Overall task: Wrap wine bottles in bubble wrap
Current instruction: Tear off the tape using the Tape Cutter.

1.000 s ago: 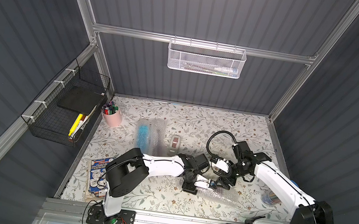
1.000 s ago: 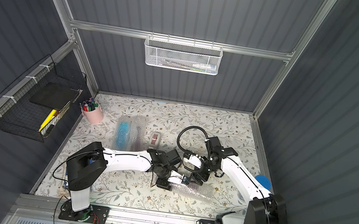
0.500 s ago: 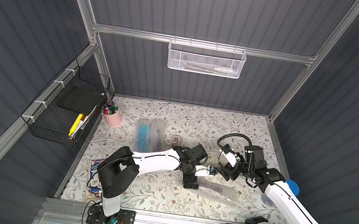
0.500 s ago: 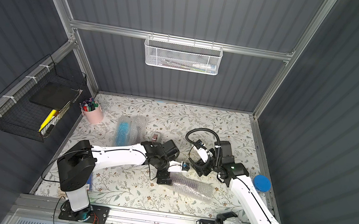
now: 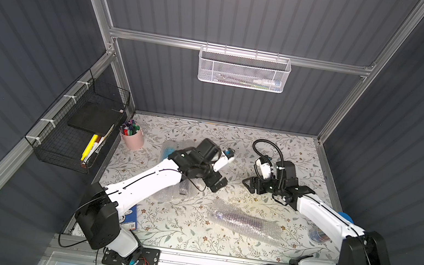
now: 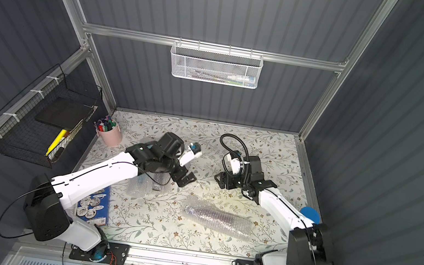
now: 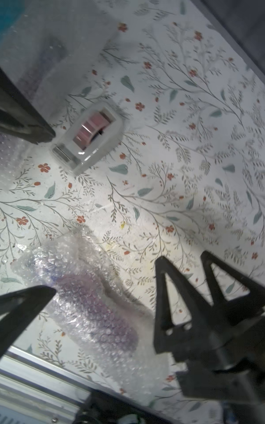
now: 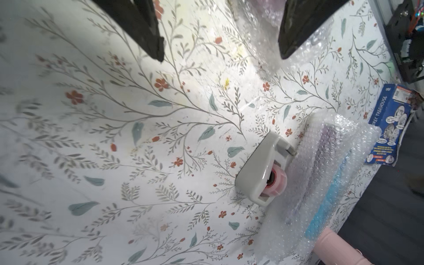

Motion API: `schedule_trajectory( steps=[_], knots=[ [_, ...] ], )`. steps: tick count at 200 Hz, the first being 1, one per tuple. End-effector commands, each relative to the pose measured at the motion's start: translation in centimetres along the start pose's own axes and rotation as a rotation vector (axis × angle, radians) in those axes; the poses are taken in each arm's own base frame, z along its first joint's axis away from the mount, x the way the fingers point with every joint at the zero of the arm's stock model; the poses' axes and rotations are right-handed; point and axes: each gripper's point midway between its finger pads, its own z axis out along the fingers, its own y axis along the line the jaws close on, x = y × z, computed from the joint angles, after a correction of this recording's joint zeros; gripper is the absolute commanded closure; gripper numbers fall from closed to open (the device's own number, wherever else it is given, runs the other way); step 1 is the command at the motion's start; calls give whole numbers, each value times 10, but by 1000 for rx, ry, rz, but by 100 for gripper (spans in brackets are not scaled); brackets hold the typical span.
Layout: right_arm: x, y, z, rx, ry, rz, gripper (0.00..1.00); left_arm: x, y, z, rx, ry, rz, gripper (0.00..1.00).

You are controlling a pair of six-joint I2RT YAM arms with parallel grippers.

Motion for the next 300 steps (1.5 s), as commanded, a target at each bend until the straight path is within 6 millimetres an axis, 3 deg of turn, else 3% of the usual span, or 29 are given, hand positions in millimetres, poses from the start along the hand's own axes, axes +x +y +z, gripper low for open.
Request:
schedule_trajectory(
  steps=[1, 61, 80, 110, 152, 196, 242, 300],
  knots=[
    [-40, 24, 20, -57, -93, 113, 21, 22, 44, 5, 59, 73, -362, 9],
    [-42, 52, 103, -115, -33, 215, 32, 27, 82, 43, 195, 52, -564, 23],
    [-40, 56, 121, -122, -10, 220, 35, 26, 85, 54, 210, 52, -588, 26],
    [-38, 55, 142, -138, 0, 246, 42, 42, 82, 78, 264, 95, -633, 33],
    [-35, 56, 157, -162, 19, 255, 50, 60, 88, 85, 258, 87, -697, 38],
    [-26, 59, 171, -192, 47, 269, 54, 60, 79, 92, 335, 63, -724, 45],
    [-27, 58, 173, -171, 59, 267, 58, 68, 76, 101, 365, 87, -750, 53],
    [-25, 60, 171, -126, 95, 292, 59, 84, 80, 108, 315, 134, -764, 53]
  ],
)
